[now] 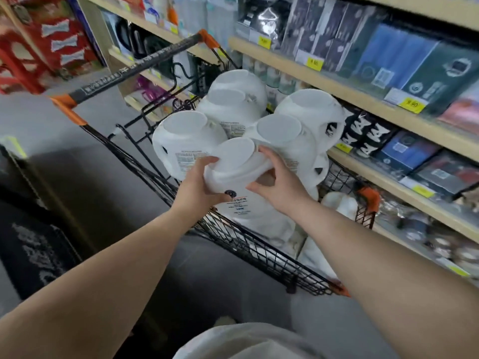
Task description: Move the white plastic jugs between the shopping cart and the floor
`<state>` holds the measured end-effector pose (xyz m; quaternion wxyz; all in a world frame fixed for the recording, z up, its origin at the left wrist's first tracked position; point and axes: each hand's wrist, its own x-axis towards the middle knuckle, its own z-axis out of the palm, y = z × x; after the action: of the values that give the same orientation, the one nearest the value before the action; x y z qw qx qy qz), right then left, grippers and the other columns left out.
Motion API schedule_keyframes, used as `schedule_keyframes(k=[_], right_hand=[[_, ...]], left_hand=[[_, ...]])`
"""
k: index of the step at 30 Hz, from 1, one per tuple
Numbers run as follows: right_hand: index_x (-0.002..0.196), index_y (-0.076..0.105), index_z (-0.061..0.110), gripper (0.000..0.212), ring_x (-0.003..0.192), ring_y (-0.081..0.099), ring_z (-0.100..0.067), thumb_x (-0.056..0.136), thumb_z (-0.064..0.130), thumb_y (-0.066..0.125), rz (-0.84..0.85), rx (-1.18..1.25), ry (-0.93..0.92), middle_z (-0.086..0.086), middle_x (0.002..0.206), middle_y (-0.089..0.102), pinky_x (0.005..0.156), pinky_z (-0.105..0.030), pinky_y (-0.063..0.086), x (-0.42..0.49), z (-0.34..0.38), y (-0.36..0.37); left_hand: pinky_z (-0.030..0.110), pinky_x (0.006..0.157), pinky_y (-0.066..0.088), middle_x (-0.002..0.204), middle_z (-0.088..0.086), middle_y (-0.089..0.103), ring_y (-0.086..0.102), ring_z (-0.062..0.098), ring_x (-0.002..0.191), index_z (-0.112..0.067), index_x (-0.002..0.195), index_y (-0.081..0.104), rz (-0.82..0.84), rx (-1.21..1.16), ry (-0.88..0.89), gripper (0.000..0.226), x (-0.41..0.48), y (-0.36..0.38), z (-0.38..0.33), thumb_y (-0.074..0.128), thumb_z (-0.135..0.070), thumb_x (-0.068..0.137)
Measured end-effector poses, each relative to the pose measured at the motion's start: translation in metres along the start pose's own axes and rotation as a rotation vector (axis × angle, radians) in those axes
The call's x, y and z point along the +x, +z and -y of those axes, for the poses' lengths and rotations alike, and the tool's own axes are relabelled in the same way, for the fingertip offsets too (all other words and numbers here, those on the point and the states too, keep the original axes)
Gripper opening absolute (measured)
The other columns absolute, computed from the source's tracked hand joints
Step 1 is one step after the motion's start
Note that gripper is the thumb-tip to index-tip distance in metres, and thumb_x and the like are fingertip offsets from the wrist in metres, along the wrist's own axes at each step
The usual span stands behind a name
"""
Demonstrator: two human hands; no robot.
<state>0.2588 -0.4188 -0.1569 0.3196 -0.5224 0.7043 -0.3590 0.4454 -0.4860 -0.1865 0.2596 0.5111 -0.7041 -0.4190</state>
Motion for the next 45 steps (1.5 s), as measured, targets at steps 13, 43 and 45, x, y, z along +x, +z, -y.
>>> schedule_keyframes(k=[13,43,45], right_hand=[[0.148,0.031,0.036,0.074,0.112,0.058,-0.017,0.085,0.030,0.071,-0.062,-0.050,0.098,-0.003,0.129,0.056,0.100,-0.036,0.047,-0.013,0.010,0.011],[0.127,0.058,0.015,0.050,0.097,0.064,-0.015,0.082,0.029,0.075,-1.029,0.081,0.601,-0.004,0.116,0.066,0.093,-0.030,0.049,-0.450,-0.263,-0.414],[0.126,0.057,0.018,0.052,0.099,0.064,-0.017,0.080,0.035,0.075,-1.107,0.089,0.655,0.000,0.110,0.066,0.093,-0.038,0.052,-0.480,-0.287,-0.438]], left_hand=[[0.041,0.109,0.035,0.139,-0.002,0.049,0.040,0.020,0.130,-0.030,0.133,0.049,-0.057,0.225,0.099,0.071,-0.004,-0.024,-0.021,0.079,-0.049,0.071],[0.034,0.091,0.051,0.110,-0.008,0.065,0.063,0.013,0.095,-0.034,0.106,0.062,0.968,-0.009,0.659,0.029,-0.222,0.528,-0.362,0.075,-0.028,0.081],[0.027,0.087,0.051,0.113,-0.004,0.065,0.061,0.010,0.090,-0.030,0.109,0.061,1.059,-0.021,0.699,0.031,-0.240,0.577,-0.387,0.075,-0.024,0.082]])
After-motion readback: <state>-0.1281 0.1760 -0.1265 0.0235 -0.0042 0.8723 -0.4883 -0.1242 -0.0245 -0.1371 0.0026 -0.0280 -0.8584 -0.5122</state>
